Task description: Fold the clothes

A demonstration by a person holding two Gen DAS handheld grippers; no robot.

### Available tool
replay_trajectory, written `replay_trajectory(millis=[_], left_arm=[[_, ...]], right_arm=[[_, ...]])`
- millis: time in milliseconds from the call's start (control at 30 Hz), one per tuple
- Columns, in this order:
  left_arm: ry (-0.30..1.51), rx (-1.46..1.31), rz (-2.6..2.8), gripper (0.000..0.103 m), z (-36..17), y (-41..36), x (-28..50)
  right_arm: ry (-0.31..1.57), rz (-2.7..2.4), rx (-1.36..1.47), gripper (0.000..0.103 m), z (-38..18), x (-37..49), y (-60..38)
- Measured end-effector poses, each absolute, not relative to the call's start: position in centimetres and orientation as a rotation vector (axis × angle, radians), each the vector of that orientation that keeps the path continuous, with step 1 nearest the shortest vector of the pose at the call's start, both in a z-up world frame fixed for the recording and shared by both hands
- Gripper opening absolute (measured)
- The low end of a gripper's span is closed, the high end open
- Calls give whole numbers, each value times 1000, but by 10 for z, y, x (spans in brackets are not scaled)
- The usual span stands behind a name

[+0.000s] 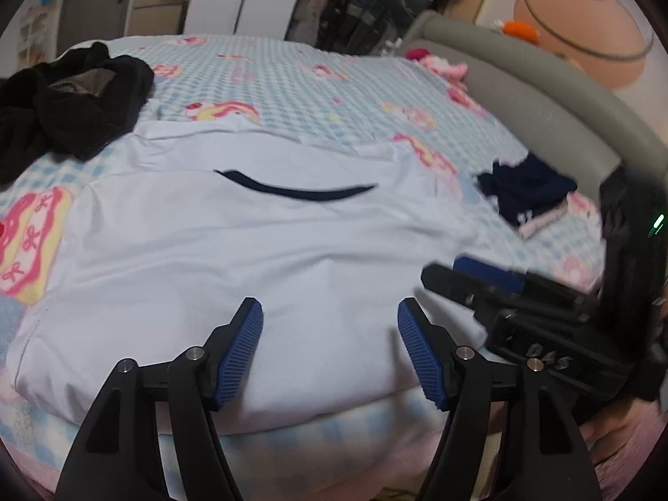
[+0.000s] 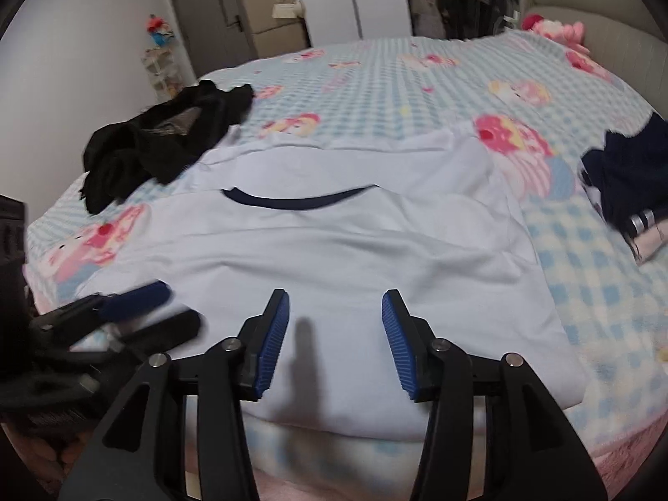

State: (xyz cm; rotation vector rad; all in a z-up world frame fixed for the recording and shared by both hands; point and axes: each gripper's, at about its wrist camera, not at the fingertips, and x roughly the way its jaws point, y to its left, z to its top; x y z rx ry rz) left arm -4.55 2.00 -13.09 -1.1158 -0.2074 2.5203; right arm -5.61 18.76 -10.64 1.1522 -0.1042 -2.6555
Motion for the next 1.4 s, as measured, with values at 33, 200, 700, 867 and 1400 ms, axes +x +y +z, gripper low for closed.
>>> replay_trajectory(millis=[33,200,700,867,1400], left_arm=[[-189,-1125,2523,71,-133,22,-46],[-125,-1145,2535,73,-139,30,-44],[-177,-1183,2590,70,-134,-19,-37],[-373,-1134,2584,69,-124,-46,-31],[-365,-1225,2493,58,-137,-31,-44]], right_arm=[[-88,-2649,1157,49,-107,-57,185],[-8,-2647,1229,53,-126,-59,177],[132,-2823,1291,56,-117,-51,226],[-32,-2917,1360,62,-114,-52,270],[17,-2822,1309,56,-118,-47,245]])
